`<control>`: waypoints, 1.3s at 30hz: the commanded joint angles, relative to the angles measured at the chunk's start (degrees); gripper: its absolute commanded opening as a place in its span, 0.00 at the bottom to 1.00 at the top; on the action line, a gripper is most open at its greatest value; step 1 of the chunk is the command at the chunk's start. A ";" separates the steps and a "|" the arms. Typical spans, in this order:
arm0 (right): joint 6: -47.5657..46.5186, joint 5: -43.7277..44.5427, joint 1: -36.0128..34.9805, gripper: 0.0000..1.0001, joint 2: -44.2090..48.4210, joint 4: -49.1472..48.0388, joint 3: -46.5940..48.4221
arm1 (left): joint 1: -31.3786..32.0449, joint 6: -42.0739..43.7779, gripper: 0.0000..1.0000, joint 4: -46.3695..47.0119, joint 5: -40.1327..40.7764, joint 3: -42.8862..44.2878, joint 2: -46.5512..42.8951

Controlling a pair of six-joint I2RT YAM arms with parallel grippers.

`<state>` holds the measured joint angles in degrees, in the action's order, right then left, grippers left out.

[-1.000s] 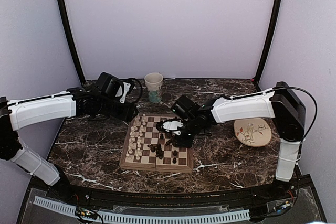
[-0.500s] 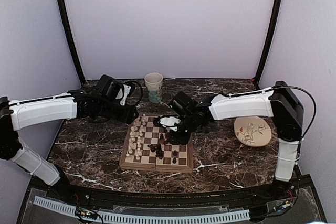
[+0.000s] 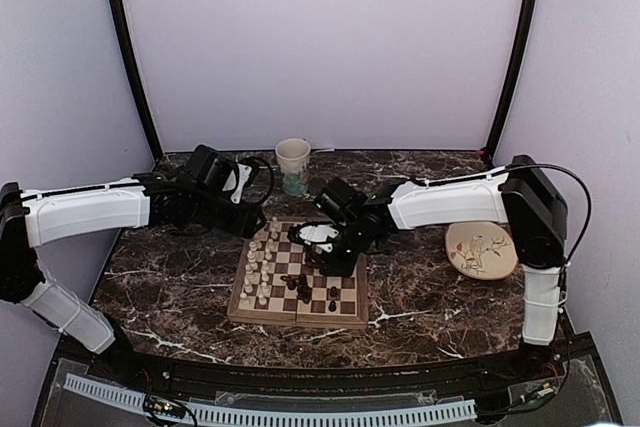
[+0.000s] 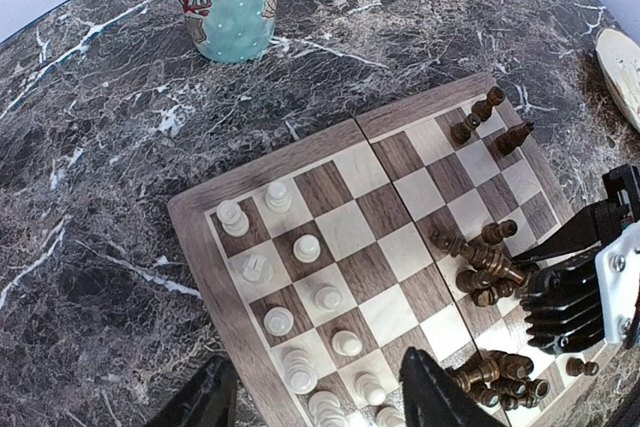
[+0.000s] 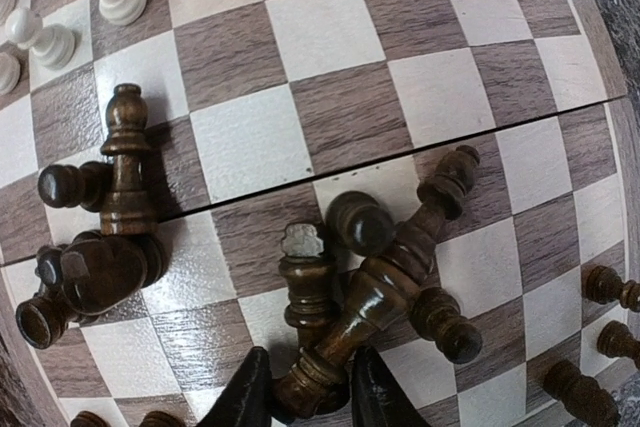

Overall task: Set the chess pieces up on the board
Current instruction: Pick up the king from the chessboard, then pass from the right arm to the left

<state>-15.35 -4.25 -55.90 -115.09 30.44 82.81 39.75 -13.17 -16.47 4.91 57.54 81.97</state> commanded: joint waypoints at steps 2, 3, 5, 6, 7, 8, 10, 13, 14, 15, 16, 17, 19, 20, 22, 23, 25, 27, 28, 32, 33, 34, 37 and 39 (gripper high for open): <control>0.93 0.74 -0.53 0.24 0.30 -0.03 0.12 | -0.28 -0.46 0.58 0.66 -0.61 -0.63 -0.32; 1.00 0.66 -0.53 0.23 0.57 -0.17 -0.06 | -0.27 -0.50 0.58 0.79 -0.66 -0.67 -0.26; 1.03 0.73 -0.57 0.20 0.98 -0.35 -0.18 | -0.26 -0.53 0.58 0.91 -0.69 -0.67 -0.11; 1.07 0.71 -0.53 0.18 1.27 -0.56 -0.30 | -0.27 -0.54 0.58 0.99 -0.75 -0.67 -0.02; 1.11 0.71 -0.48 0.17 1.58 -0.75 -0.42 | -0.28 -0.51 0.58 1.04 -0.84 -0.65 0.07; 1.19 0.80 -0.44 0.15 1.84 -0.87 -0.56 | -0.24 -0.43 0.58 1.13 -0.97 -0.73 0.11; 1.27 0.97 -0.29 0.13 2.66 -1.06 -0.66 | -0.28 -0.28 0.58 1.16 -1.41 -0.72 0.19; 1.57 0.72 0.48 0.11 3.89 -1.49 -0.95 | -0.27 0.61 0.58 1.83 -3.06 -0.95 0.16; 1.74 0.21 0.92 0.10 4.21 -1.58 -1.02 | -0.28 0.98 0.58 2.30 -3.93 -1.06 0.20; 2.08 -0.55 1.41 0.09 4.49 -1.75 -1.06 | -0.26 1.30 0.58 2.93 -4.92 -1.22 0.18; 2.30 -1.37 2.01 0.09 4.69 -1.92 -1.19 | -0.28 1.73 0.58 3.52 -6.59 -1.40 0.19; 2.42 -2.27 2.48 0.09 4.92 -2.14 -1.36 | -0.28 2.20 0.57 4.37 -8.11 -1.63 0.28; 2.16 -4.71 3.68 0.08 5.10 -2.47 -1.75 | -0.24 3.07 0.57 6.04 -11.37 -2.12 0.44; 1.98 -5.81 4.10 0.08 5.15 -2.59 -1.95 | -0.28 3.89 0.57 6.93 -13.32 -2.44 0.58; 1.08 -8.41 4.94 0.08 5.34 -3.19 -2.75 | -0.24 4.52 0.57 8.04 -17.58 -2.48 1.46; 0.85 -9.64 5.31 0.08 5.46 -3.72 -3.41 | -0.28 4.63 0.57 8.37 -19.94 -2.39 2.15; 0.89 -11.51 6.22 0.08 5.65 -4.64 -4.41 | -0.28 3.02 0.57 9.16 -23.17 -1.87 3.70; 0.54 -13.31 6.70 0.08 6.02 -5.10 -5.10 | -0.33 -0.03 0.58 10.51 -24.76 -1.47 5.42; 0.39 -13.87 6.76 0.08 6.44 -5.52 -5.52 | -0.48 -1.81 0.58 11.33 -25.50 -1.40 6.46; -0.17 -14.78 7.03 0.08 7.33 -6.26 -6.64 | -1.23 -8.81 0.58 15.34 -27.70 -1.51 10.07; -0.28 -14.94 7.05 0.08 7.31 -6.31 -6.77 | -1.25 -9.74 0.58 16.63 -28.31 -1.74 10.58; -0.33 -15.18 7.16 0.08 7.27 -6.35 -6.80 | -1.25 -10.50 0.58 18.03 -28.85 -1.96 10.93; -0.52 -16.47 7.29 0.08 7.58 -6.56 -6.91 | -1.25 -11.88 0.57 19.79 -29.13 -1.87 11.48; -0.99 -17.50 7.30 0.08 8.30 -6.68 -7.08 | -1.25 -12.06 0.56 19.96 -29.16 -1.54 11.59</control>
<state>-15.20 -18.61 -48.95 -109.93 25.96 76.44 38.79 -22.04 -0.69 -22.04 55.88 94.19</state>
